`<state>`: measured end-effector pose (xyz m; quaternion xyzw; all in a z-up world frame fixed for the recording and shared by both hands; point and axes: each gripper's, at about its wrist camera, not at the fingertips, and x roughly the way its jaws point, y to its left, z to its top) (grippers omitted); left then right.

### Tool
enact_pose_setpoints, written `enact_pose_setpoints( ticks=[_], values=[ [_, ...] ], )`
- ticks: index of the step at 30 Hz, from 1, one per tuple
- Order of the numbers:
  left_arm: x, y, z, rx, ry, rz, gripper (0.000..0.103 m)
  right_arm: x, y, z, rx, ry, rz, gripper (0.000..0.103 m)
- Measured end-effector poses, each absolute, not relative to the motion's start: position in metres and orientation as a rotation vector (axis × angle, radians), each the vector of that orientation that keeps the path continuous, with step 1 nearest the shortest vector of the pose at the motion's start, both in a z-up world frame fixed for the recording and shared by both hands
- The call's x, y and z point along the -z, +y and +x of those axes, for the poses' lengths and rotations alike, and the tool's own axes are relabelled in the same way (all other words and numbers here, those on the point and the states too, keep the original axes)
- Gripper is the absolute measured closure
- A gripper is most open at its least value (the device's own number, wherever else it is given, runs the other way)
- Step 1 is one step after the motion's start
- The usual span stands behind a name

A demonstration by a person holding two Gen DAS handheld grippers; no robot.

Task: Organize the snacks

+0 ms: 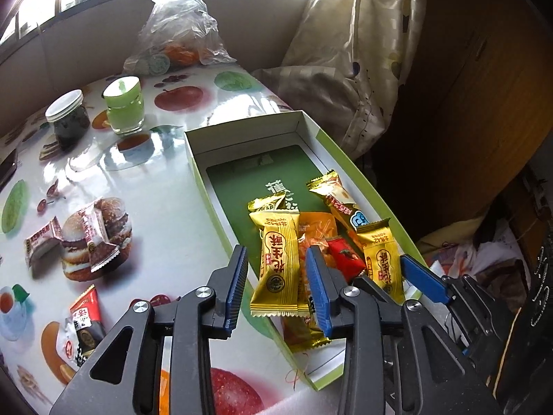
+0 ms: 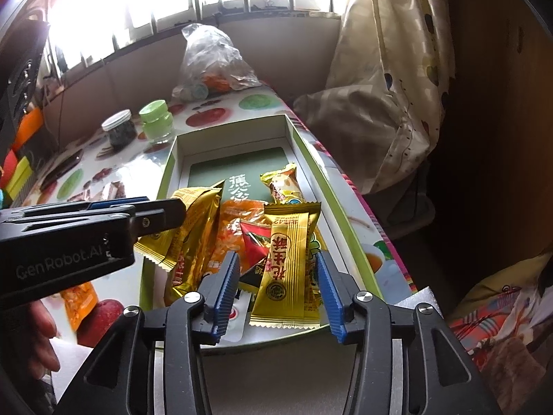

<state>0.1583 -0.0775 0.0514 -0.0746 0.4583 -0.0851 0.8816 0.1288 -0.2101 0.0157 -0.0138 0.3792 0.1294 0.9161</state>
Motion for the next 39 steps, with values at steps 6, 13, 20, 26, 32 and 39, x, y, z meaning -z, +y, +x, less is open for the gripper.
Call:
enact_pose_setpoints(
  ticks=[6, 13, 20, 26, 32, 39],
  values=[
    [-0.057, -0.072, 0.148, 0.150, 0.930, -0.144, 0.050, -0.022, -0.215, 0.122, -0.257, 0.766, -0.008, 0.055],
    [-0.066, -0.061, 0.134, 0.113, 0.904, -0.142, 0.050, -0.027, -0.212, 0.113, -0.258, 0.754, 0.000, 0.055],
    [-0.075, -0.050, 0.118, 0.074, 0.867, -0.117, 0.050, -0.035, -0.205, 0.103, -0.265, 0.735, 0.000, 0.055],
    [-0.079, -0.041, 0.106, 0.051, 0.856, -0.115, 0.050, -0.039, -0.199, 0.096, -0.277, 0.723, -0.002, 0.055],
    [-0.082, -0.033, 0.093, 0.029, 0.840, -0.118, 0.050, -0.044, -0.192, 0.088, -0.294, 0.709, -0.008, 0.055],
    [-0.084, -0.019, 0.080, 0.004, 0.826, -0.131, 0.050, -0.047, -0.181, 0.079, -0.323, 0.703, -0.014, 0.055]
  ],
)
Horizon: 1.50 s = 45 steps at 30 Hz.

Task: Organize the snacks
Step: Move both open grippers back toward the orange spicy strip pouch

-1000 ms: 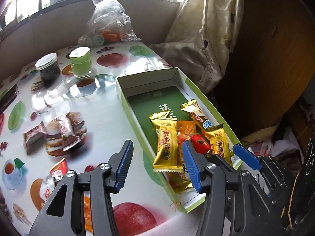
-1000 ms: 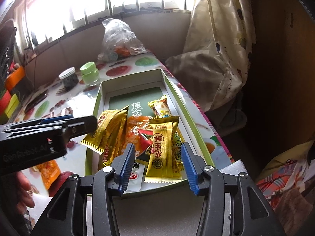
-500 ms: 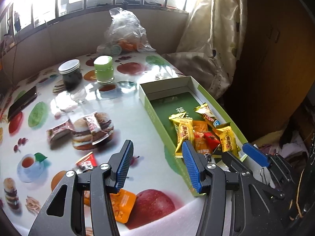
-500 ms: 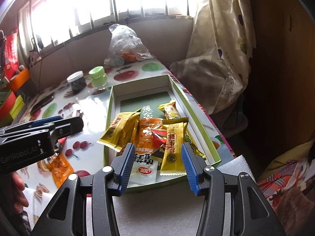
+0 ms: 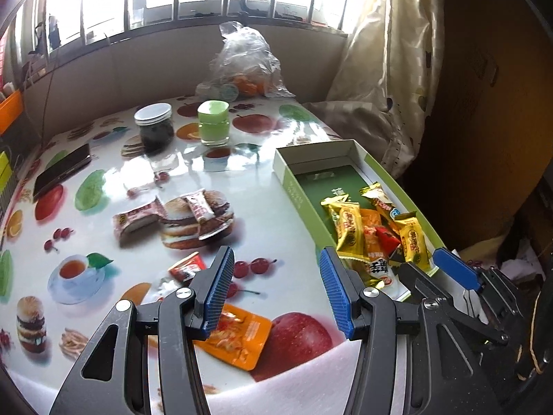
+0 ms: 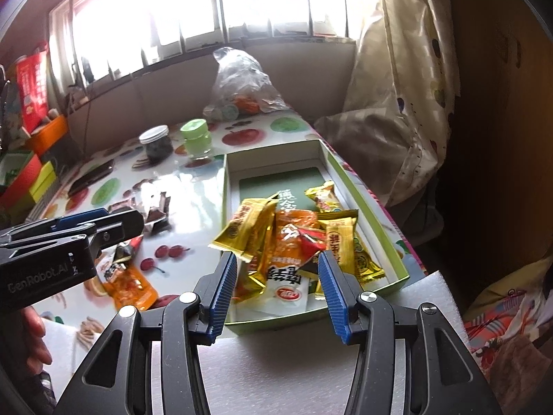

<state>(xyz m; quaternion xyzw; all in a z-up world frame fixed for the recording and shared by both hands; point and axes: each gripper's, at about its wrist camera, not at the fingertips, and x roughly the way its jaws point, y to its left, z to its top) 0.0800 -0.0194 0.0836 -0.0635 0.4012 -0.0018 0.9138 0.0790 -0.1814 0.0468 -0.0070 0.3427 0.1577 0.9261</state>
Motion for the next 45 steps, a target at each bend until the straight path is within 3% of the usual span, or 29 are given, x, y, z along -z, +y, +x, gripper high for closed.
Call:
enact_pose_setpoints(
  ticks=[38, 45],
  values=[
    [-0.048, 0.095, 0.032, -0.214, 0.856, -0.304, 0.050, -0.013, -0.063, 0.067, -0.664, 0.813, -0.181, 0.054],
    [-0.041, 0.112, 0.028, -0.241, 0.871, -0.328, 0.050, -0.001, -0.037, 0.071, -0.752, 0.848, -0.211, 0.048]
  ],
)
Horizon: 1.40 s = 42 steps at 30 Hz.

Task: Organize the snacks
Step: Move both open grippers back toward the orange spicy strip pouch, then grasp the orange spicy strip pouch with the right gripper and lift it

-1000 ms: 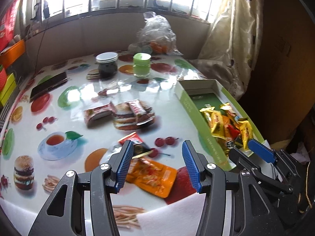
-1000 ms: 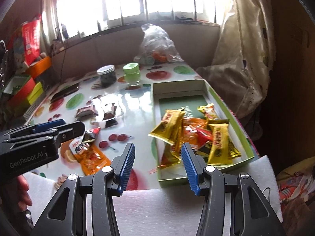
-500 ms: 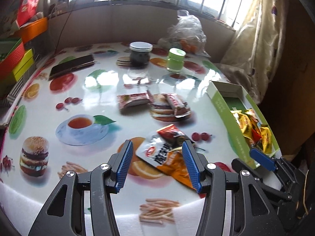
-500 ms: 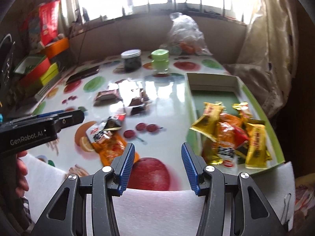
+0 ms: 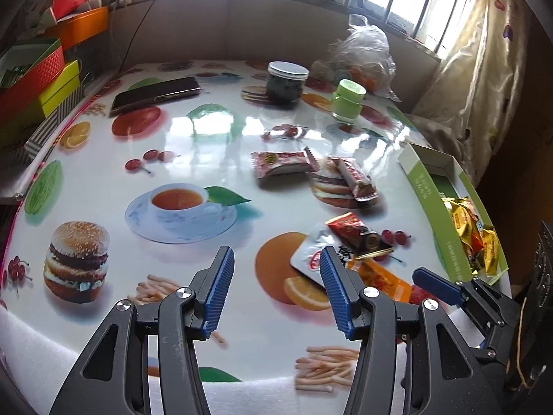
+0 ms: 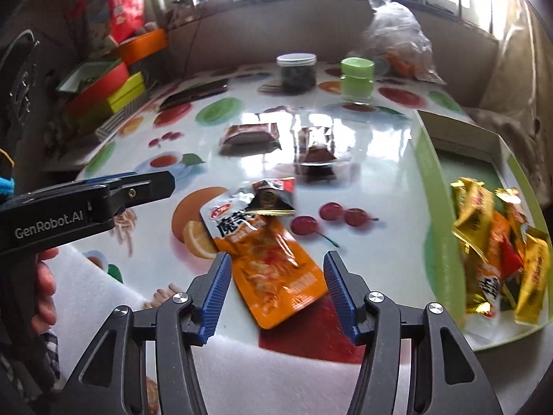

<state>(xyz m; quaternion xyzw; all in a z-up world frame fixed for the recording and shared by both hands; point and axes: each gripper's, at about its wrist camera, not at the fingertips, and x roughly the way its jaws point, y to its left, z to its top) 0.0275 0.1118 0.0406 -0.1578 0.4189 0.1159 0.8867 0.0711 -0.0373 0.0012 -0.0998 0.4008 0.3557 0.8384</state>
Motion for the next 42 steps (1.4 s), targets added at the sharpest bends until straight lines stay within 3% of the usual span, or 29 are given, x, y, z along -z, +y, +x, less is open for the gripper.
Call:
enact_pose_setpoints(
  ticks=[9, 14, 22, 25, 30, 33, 40, 42],
  values=[
    [-0.033, 0.123, 0.026, -0.254, 0.886, -0.356, 0.050, 0.012, -0.017, 0.083, -0.788, 0.875, -0.287, 0.047],
    [-0.030, 0.126, 0.028, -0.251, 0.891, -0.365, 0.050, 0.014, -0.008, 0.080, -0.821, 0.868, -0.345, 0.040],
    [-0.026, 0.130, 0.031, -0.252, 0.901, -0.378, 0.050, 0.014, -0.005, 0.079, -0.795, 0.856, -0.374, 0.043],
    [-0.025, 0.131, 0.032, -0.255, 0.902, -0.380, 0.050, 0.013, -0.006, 0.078, -0.782, 0.848, -0.374, 0.054],
    [-0.024, 0.130, 0.033, -0.256, 0.905, -0.377, 0.050, 0.012, -0.008, 0.078, -0.774, 0.847, -0.357, 0.060],
    [-0.024, 0.130, 0.033, -0.259, 0.906, -0.377, 0.050, 0.011, -0.008, 0.072, -0.784, 0.833, -0.366, 0.073],
    [-0.023, 0.128, 0.034, -0.266, 0.911, -0.374, 0.050, 0.006, -0.007, 0.064, -0.805, 0.807, -0.358, 0.080],
    [-0.023, 0.129, 0.034, -0.268, 0.910, -0.373, 0.050, 0.004, -0.009, 0.065, -0.811, 0.808, -0.337, 0.102]
  ],
)
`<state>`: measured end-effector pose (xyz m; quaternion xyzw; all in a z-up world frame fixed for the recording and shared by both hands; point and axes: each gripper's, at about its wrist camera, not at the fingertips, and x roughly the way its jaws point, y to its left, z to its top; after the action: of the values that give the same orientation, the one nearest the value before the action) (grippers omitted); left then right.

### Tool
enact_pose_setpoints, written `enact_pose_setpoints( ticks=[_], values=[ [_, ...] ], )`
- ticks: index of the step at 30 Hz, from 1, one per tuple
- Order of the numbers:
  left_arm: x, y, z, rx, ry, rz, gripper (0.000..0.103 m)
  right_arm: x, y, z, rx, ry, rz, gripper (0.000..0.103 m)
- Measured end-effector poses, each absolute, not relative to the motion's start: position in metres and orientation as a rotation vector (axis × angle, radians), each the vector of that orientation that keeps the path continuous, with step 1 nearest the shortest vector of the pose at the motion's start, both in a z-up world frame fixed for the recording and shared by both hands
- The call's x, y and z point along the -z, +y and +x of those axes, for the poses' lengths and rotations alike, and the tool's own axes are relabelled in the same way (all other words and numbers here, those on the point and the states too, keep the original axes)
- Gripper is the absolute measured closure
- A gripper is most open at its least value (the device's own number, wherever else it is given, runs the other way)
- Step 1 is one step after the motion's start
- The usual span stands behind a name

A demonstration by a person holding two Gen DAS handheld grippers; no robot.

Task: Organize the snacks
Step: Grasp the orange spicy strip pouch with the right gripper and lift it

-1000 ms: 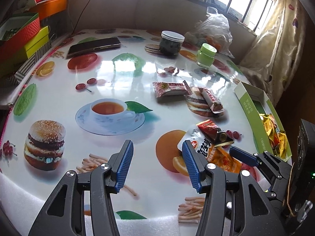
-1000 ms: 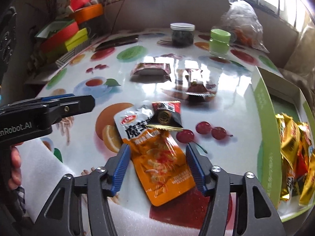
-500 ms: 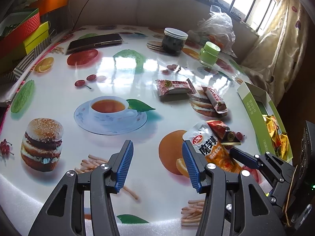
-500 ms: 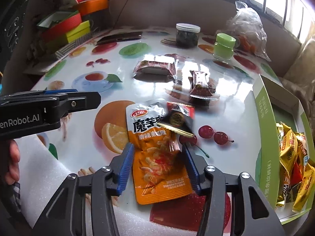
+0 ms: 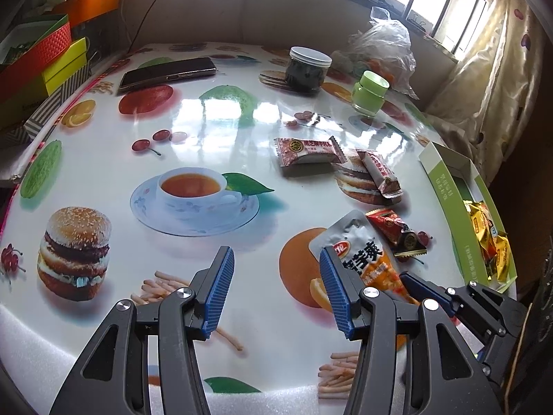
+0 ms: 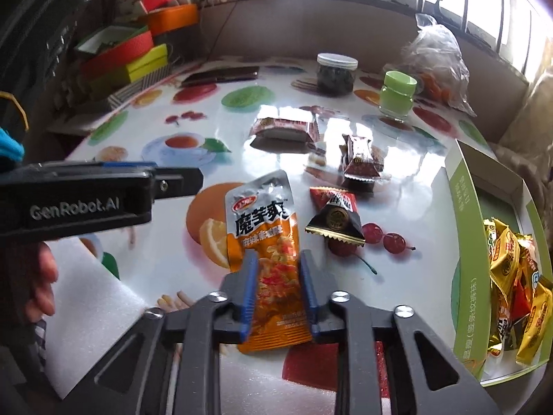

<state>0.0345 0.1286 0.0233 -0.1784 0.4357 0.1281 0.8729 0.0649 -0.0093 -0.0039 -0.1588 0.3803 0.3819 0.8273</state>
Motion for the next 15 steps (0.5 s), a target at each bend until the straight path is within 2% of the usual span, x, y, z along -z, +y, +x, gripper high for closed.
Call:
enact_pose_setpoints(
  ticks=[7, 9, 10, 12, 15],
  values=[
    [-0.021, 0.130, 0.034, -0.275, 0.918, -0.376, 0.050, 0.006, -0.013, 0.072, -0.854, 0.863, -0.256, 0.101],
    [-0.020, 0.131, 0.033, -0.276, 0.920, -0.384, 0.050, 0.007, -0.016, 0.078, -0.844, 0.903, -0.198, 0.085],
    [-0.020, 0.132, 0.033, -0.277, 0.919, -0.385, 0.050, 0.008, -0.015, 0.079, -0.844, 0.917, -0.189, 0.080],
    [-0.020, 0.134, 0.032, -0.286, 0.917, -0.386, 0.050, 0.010, -0.011, 0.076, -0.845, 0.907, -0.203, 0.057],
    [-0.021, 0.138, 0.032, -0.295, 0.912, -0.393, 0.050, 0.011, 0.004, 0.065, -0.854, 0.881, -0.290, 0.051]
  ],
)
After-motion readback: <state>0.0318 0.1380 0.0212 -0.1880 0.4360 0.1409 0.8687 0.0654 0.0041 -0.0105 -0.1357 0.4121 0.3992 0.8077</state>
